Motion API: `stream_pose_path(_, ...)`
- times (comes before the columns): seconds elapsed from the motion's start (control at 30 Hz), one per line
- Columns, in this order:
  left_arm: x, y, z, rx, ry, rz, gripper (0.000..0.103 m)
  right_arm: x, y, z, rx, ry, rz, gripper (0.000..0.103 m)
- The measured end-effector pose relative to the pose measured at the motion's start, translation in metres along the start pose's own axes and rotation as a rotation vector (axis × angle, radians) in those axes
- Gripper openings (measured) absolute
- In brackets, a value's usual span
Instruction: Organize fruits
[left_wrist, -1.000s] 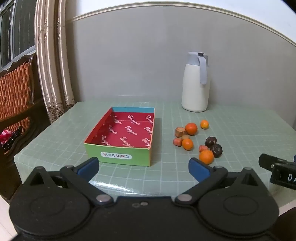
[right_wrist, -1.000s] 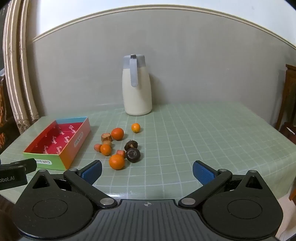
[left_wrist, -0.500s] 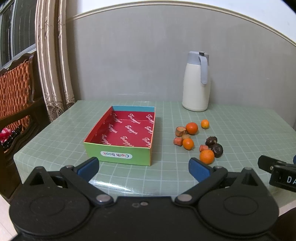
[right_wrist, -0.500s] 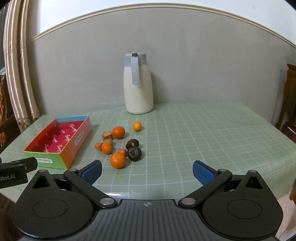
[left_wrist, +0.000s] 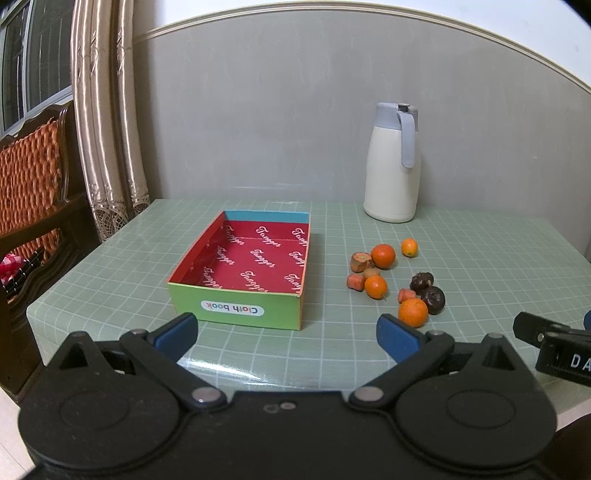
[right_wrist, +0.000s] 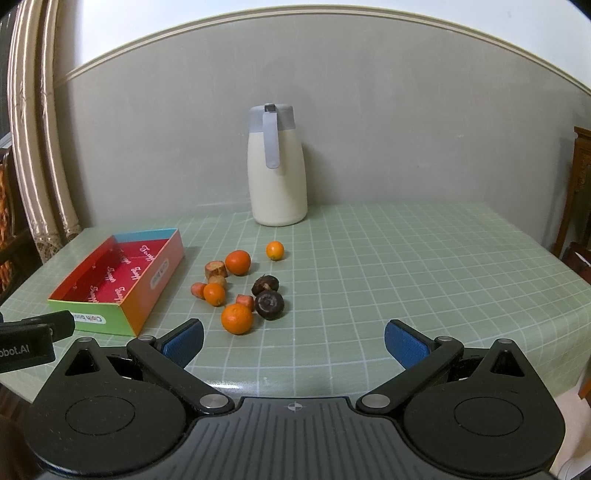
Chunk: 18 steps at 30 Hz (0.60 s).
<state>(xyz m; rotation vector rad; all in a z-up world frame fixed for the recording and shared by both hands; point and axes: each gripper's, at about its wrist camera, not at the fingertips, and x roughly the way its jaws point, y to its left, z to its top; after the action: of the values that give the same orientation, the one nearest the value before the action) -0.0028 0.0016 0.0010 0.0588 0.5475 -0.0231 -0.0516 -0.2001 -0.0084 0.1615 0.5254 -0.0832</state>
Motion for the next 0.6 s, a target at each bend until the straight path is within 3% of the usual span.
stream_pose_path(0.6,-0.0001,0.0001,-0.0003,0.000,0.000,0.000,0.097,0.0008,0.0010,-0.0007,-0.001,0.005,0.000,0.103)
